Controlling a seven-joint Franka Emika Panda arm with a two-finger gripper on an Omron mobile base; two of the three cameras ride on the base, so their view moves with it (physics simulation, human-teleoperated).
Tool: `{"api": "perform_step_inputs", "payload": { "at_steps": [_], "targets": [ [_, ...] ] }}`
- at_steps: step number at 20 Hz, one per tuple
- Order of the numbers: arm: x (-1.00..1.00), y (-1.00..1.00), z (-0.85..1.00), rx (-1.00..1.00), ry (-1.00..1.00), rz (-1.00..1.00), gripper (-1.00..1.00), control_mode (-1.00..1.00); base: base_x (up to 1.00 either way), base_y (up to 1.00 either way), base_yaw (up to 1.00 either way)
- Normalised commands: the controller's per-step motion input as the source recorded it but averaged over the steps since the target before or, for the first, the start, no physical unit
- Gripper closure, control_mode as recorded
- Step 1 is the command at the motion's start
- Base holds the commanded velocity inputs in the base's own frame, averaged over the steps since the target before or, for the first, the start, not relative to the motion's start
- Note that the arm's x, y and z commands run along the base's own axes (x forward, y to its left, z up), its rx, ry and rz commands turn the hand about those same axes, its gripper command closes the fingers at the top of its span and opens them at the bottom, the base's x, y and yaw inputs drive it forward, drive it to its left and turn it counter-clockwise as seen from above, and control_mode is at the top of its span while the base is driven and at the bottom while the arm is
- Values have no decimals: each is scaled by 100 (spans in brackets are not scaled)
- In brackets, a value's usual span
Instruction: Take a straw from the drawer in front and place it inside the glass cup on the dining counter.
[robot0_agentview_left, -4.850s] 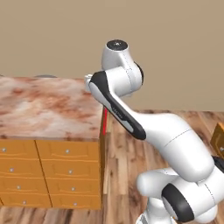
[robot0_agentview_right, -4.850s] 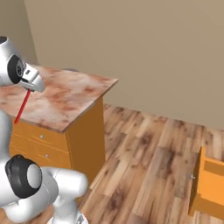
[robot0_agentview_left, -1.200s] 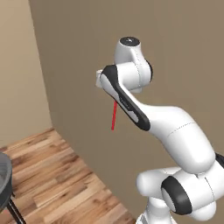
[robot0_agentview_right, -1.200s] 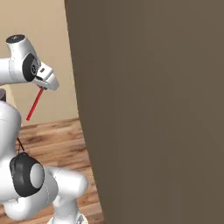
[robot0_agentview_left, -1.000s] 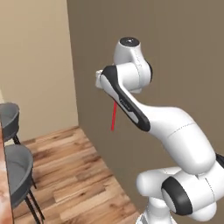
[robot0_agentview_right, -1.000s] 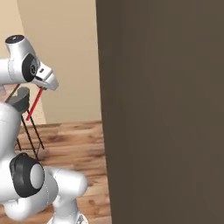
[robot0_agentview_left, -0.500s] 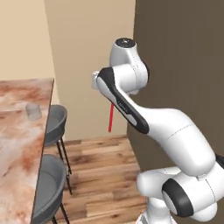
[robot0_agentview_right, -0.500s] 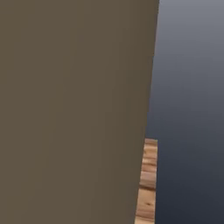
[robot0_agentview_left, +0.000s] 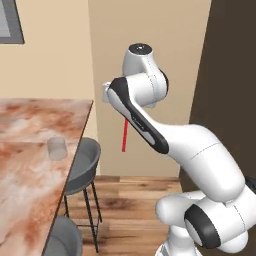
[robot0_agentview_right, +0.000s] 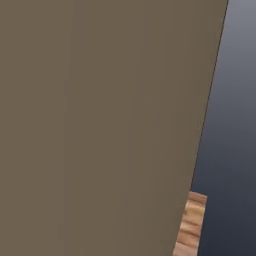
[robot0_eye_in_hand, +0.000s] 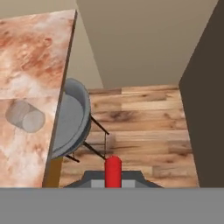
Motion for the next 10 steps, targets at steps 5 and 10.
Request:
{"api": "perform_step_inputs", "payload": {
  "at_steps": [5,10],
  "targets": [
    [0,0,0,0,0,0,100,100,100,-16,42],
    [0,0,0,0,0,0,100,100,74,-2,56]
  ]
}}
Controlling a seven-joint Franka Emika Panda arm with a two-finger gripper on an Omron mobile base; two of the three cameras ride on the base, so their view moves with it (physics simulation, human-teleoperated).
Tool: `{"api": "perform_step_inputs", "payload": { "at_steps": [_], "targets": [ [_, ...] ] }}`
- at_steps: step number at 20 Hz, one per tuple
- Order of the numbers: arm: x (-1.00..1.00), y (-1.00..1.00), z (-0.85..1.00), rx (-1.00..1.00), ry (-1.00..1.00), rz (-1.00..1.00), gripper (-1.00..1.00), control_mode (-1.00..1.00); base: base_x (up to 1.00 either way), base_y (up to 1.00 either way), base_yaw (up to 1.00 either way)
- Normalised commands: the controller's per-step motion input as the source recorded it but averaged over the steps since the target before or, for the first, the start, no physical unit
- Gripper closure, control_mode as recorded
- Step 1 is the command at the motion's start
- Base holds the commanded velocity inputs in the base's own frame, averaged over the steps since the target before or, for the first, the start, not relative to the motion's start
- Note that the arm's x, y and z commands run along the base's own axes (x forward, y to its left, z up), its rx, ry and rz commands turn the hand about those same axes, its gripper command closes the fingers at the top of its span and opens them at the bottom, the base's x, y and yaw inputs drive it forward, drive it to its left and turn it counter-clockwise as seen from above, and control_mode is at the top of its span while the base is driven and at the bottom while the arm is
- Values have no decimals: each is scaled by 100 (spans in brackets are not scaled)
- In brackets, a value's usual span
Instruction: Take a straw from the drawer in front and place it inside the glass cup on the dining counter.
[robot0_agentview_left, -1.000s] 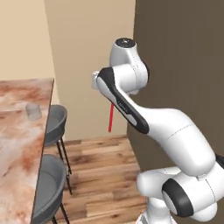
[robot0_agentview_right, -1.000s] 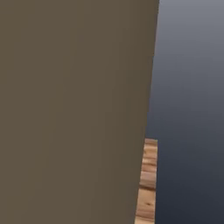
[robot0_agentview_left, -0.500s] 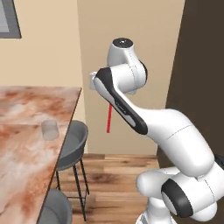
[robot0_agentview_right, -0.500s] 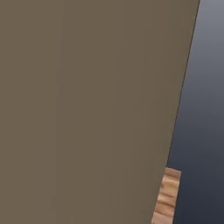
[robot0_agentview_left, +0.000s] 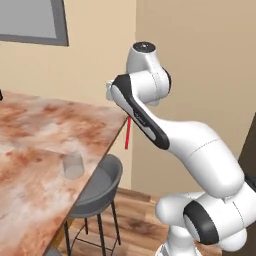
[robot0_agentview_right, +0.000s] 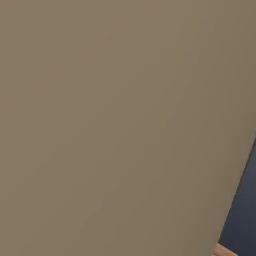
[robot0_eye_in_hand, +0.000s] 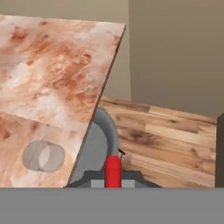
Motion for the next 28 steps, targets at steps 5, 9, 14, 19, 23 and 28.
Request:
{"api": "perform_step_inputs", "payload": {
  "at_steps": [5,9,14,19,23,28],
  "targets": [
    [0,0,0,0,0,0,100,100,47,0,61],
    [0,0,0,0,0,0,100,100,51,-1,63],
    [0,0,0,0,0,0,100,100,78,-14,61],
    [0,0,0,0,0,0,100,100,79,-19,60],
    [0,0,0,0,0,0,100,100,68,-21,59],
    [0,0,0,0,0,0,100,100,68,-28,58]
  ]
}}
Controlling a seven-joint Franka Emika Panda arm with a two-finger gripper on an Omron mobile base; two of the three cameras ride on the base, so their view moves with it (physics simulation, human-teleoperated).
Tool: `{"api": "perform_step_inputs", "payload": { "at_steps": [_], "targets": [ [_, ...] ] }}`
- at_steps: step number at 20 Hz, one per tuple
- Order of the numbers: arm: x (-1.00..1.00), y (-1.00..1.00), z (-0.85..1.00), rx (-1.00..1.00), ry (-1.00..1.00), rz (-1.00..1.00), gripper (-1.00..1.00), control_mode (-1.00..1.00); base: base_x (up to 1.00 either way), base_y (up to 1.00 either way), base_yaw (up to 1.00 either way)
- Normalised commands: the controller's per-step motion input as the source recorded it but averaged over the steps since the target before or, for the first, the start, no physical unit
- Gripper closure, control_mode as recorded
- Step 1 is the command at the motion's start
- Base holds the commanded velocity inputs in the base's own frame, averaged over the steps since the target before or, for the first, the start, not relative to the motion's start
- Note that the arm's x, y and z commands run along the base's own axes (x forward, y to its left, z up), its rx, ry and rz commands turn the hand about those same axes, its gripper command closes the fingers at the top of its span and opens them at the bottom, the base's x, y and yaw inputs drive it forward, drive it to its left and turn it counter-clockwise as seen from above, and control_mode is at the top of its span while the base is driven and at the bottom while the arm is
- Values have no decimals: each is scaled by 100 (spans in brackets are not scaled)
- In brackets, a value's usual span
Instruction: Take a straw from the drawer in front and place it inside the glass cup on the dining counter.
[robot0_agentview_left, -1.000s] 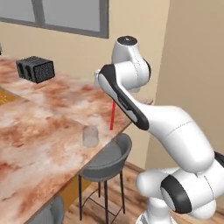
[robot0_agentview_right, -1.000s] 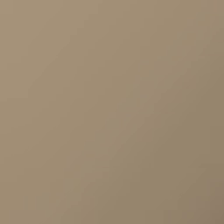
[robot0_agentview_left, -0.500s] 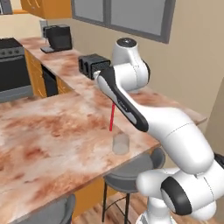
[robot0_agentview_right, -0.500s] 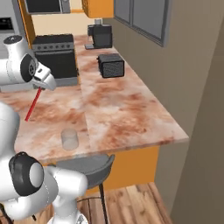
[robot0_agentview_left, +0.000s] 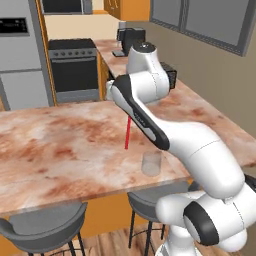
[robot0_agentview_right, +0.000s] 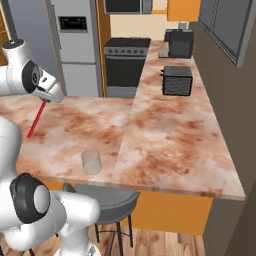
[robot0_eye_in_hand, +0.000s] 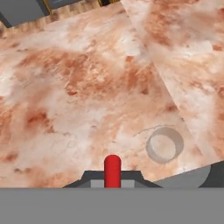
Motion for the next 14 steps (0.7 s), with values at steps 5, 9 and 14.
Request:
{"api": "perform_step_inputs", "payload": {
  "at_steps": [5,9,14],
  "targets": [
    [62,-49,0,14,3,57,100,-100,0,0,0],
    [50,-61,-3,16,0,58,100,-100,0,0,0],
    [40,-36,-26,15,0,61,100,-100,0,0,0]
  ]
}}
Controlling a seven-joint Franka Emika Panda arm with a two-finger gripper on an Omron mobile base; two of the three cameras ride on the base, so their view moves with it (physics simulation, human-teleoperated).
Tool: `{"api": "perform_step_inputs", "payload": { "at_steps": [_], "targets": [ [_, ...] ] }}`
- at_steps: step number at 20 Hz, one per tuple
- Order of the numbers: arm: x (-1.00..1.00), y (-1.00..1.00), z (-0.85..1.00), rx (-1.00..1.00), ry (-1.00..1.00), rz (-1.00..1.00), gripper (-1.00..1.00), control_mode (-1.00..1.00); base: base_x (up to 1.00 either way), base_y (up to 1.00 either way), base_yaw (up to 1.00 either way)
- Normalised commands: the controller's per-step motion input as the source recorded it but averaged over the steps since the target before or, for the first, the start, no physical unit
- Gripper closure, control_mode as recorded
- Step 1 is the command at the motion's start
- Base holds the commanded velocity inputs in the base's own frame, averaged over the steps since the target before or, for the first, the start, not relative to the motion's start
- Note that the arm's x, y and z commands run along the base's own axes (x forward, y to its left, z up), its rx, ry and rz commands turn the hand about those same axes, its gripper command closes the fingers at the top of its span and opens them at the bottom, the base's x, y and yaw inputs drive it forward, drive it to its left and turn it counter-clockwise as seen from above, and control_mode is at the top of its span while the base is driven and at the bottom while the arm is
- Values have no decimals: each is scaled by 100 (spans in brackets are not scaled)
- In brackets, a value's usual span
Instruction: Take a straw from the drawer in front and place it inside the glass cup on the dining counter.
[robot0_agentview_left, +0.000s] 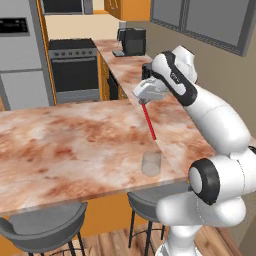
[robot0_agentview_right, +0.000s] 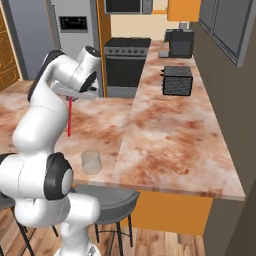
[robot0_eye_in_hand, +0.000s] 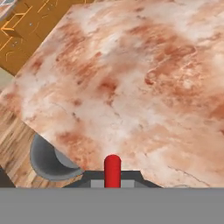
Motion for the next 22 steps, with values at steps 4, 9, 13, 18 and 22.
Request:
{"api": "perform_step_inputs", "payload": {
  "at_steps": [4,9,13,18,22],
  "targets": [
    [47,0,-31,16,0,47,100,-100,0,0,0],
    [19,0,-23,18,-1,37,100,-100,0,0,0],
    [3,0,-3,21,-9,25,100,-100,0,0,0],
    [-19,0,-8,21,-16,21,100,-100,0,0,0],
    [-47,0,-15,24,-20,19,100,-100,0,0,0]
  ]
}}
